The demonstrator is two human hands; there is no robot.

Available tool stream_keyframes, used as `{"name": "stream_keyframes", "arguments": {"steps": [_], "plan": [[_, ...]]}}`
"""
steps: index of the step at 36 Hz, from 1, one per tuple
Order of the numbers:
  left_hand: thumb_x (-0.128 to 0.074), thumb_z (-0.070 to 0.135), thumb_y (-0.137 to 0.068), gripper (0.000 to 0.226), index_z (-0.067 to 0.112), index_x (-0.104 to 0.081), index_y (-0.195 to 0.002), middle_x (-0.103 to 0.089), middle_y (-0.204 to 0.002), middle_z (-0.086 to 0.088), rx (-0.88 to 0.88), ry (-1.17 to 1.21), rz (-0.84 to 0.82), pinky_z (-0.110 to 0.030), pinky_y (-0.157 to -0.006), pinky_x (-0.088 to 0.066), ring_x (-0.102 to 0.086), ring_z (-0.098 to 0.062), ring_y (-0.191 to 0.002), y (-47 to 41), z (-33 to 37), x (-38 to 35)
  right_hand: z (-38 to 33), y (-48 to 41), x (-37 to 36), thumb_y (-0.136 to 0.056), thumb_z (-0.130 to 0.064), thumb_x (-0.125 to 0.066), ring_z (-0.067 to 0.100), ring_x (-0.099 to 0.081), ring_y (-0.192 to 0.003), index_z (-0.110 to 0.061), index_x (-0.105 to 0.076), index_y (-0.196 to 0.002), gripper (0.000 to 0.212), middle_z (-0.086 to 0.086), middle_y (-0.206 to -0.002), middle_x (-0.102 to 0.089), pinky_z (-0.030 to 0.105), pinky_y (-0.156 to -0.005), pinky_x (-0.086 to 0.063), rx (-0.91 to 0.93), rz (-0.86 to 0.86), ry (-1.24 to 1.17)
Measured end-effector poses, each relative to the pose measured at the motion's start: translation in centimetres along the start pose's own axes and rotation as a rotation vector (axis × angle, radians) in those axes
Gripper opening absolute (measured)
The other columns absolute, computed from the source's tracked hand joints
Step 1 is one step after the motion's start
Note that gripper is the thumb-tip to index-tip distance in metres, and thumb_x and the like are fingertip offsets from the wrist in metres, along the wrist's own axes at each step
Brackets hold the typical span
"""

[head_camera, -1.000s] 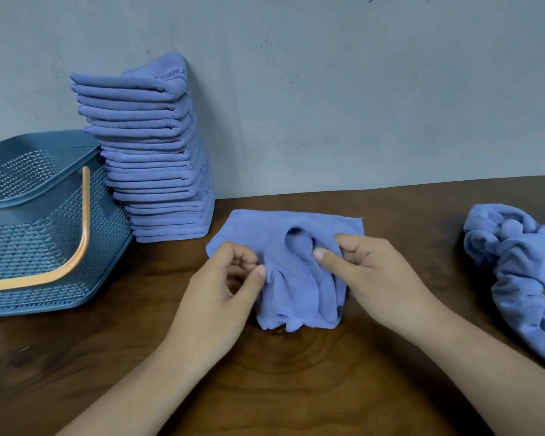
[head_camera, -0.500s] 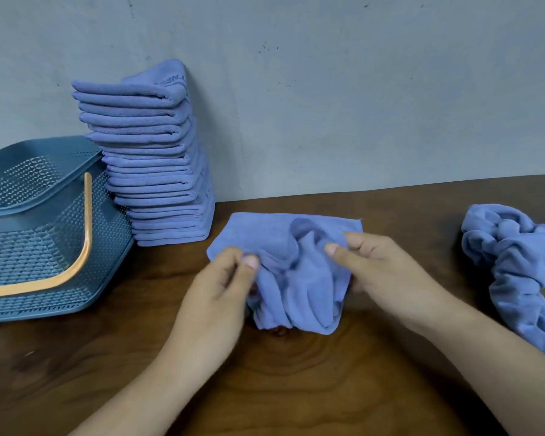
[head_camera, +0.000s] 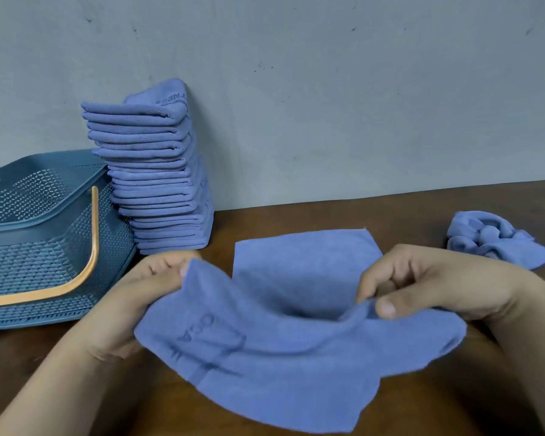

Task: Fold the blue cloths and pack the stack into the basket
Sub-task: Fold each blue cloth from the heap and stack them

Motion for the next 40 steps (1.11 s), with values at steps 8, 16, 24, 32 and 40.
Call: {"name": "stream_keyframes", "arguments": {"steps": [8, 16, 24, 32, 40], "plan": [[-0.074, 0.047, -0.092, 0.057, -0.009, -0.074, -0.086, -0.052, -0.047, -0.010, 0.263, -0.054, -0.305, -0.020, -0.041, -0.032, -0.040, -0.011, -0.033, 0.1, -5.3, -1.4, 3.1, -1.9, 3.3, -0.105, -0.029, -0.064, 0.015, -0.072, -0.079, -0.026, -0.078, -0.104, 0.015, -0.001, -0.095, -0.079, 0.019, -0.066, -0.050, -0.206, 0.430, 0.300], [-0.076, 0.030, -0.097, 0.012, 0.040, -0.078, -0.103, -0.074, -0.102, 0.009, -0.050, -0.822, -0.080, -0.027, -0.080, -0.053, -0.069, -0.015, -0.096, -2.0, -7.6, -2.4, 9.2, -4.1, 4.7, -0.103, -0.072, -0.031, 0.024, -0.004, -0.162, -0.052, -0.013, -0.163, 0.066, -0.008, -0.176, -0.004, 0.050, -0.128, -0.017, -0.547, 0.483, 1.048], [-0.074, 0.057, -0.093, 0.025, 0.050, -0.068, -0.116, -0.065, -0.106, 0.016, -0.101, -1.077, -0.235, -0.024, -0.081, -0.051, -0.061, -0.015, -0.099, -1.7, -7.5, -3.0, 11.9, -8.5, 10.1, -0.100, -0.078, -0.012, 0.030, 0.012, -0.162, -0.052, 0.004, -0.164, 0.071, -0.003, -0.177, 0.012, 0.055, -0.130, 0.000, -0.518, 0.649, 1.029], [-0.076, 0.045, -0.092, 0.026, 0.028, -0.062, -0.079, -0.061, -0.070, 0.005, 0.059, -1.143, -0.331, -0.031, -0.061, -0.047, -0.051, -0.014, -0.061, -1.1, -7.3, -2.4, 11.4, -11.8, 14.5, -0.104, -0.072, -0.019, 0.029, 0.000, -0.163, -0.048, -0.012, -0.166, 0.067, -0.001, -0.177, -0.002, 0.053, -0.130, -0.007, -0.493, 0.718, 1.022], [-0.062, 0.038, -0.067, 0.032, 0.009, -0.050, -0.074, -0.041, -0.054, 0.003, 0.390, -1.476, -0.130, -0.029, -0.054, -0.031, -0.037, -0.011, -0.053, -0.4, -4.8, 3.8, 6.3, -10.1, 15.2, -0.105, -0.041, -0.045, 0.029, -0.064, -0.113, -0.017, -0.070, -0.125, 0.040, 0.002, -0.126, -0.070, 0.044, -0.095, -0.050, 0.076, 1.081, 1.119]]}}
Point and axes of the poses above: each hand's wrist, its own y-axis away from the middle knuckle, its own x-axis out of the back of the hand, z = x × y, the point moved 8 cm from there along -y, towards the middle knuckle
